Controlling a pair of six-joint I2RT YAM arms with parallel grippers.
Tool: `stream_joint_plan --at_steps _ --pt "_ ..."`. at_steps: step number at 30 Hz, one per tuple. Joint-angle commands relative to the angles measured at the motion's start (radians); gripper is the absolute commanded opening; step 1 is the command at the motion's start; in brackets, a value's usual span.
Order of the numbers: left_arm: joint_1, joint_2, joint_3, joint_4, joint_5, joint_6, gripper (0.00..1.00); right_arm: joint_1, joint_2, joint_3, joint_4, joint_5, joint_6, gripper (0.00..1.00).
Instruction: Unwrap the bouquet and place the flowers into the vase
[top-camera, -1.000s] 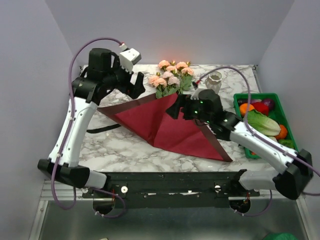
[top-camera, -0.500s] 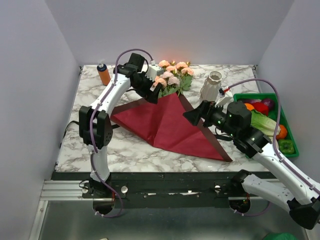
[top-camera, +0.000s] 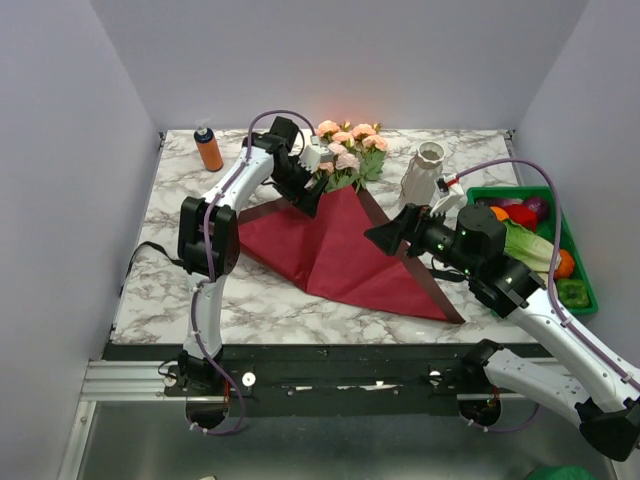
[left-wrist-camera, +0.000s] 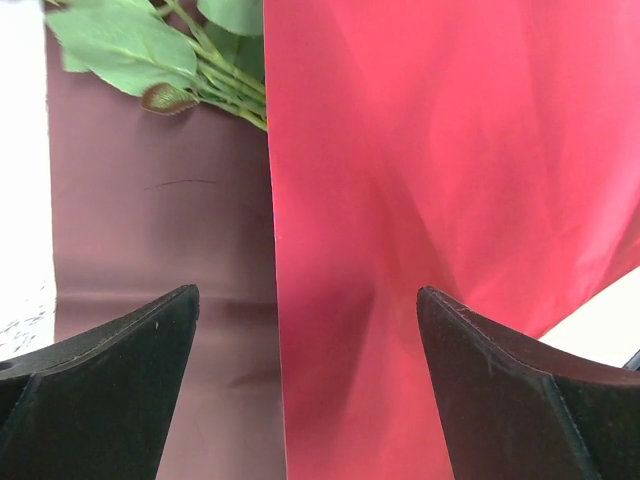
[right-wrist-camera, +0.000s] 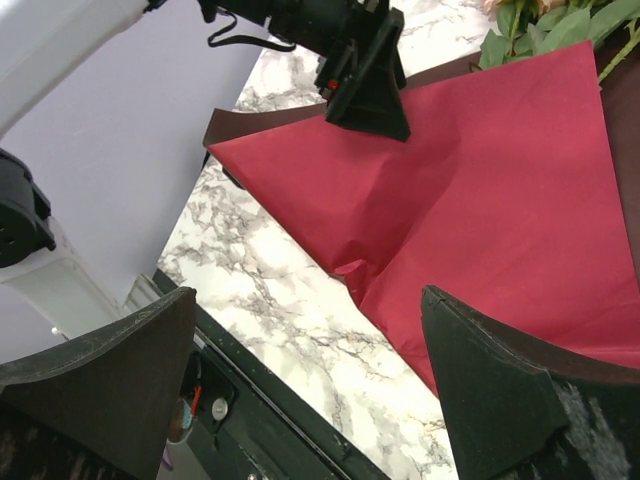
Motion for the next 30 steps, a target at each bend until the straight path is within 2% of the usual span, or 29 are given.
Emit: stream_joint_plan --at_steps 1,3,5,6,8,9,15,19,23,26,28,29,30 --pt "0.001 0.025 0.002 -0.024 0.049 0.028 0.99 -0.010 -0.015 0.023 -0.019 -0.036 0.004 0.99" --pt "0.001 0.023 -0.003 -0.019 0.063 0.032 0.98 -0.010 -0.017 0.020 -0.014 -0.044 0.009 0.98" --pt "0.000 0.017 -0.007 -0.024 0.084 0.040 0.93 -0.010 -0.020 0.020 -0.010 -0.045 0.015 0.98" --pt "-0.004 0.017 -0.007 -0.028 0.092 0.052 0.85 -0.010 -0.020 0.020 -0.010 -0.044 0.017 0.97" --pt "-0.008 0.005 -0.016 -0.036 0.107 0.058 0.74 -0.012 -0.023 0.021 -0.008 -0.038 0.024 0.97" --pt "-0.010 -0.003 -0.035 -0.035 0.110 0.062 0.64 -0.012 -0.021 0.021 -0.008 -0.035 0.026 0.96" --pt "-0.023 -0.060 -0.113 -0.012 0.107 0.091 0.28 -0.012 -0.029 0.026 -0.010 -0.027 0.032 0.94" --pt "-0.023 -0.095 -0.128 -0.013 0.112 0.095 0.16 -0.012 -0.031 0.032 -0.011 -0.025 0.029 0.94" --pt "-0.023 -0.179 -0.167 -0.022 0.121 0.120 0.16 -0.012 -0.023 0.047 -0.030 -0.007 0.020 0.94" --pt "-0.023 -0.297 -0.248 -0.039 0.164 0.175 0.12 -0.015 -0.018 0.083 -0.063 0.025 -0.005 0.94" --pt "-0.023 -0.415 -0.344 -0.038 0.207 0.218 0.09 -0.021 -0.011 0.109 -0.096 0.042 -0.029 0.94" --pt "-0.022 -0.461 -0.389 -0.027 0.272 0.241 0.08 -0.026 -0.001 0.133 -0.103 0.059 -0.038 0.94" --pt "-0.023 -0.509 -0.486 -0.022 0.288 0.253 0.08 -0.039 0.005 0.148 -0.113 0.062 -0.046 0.94"
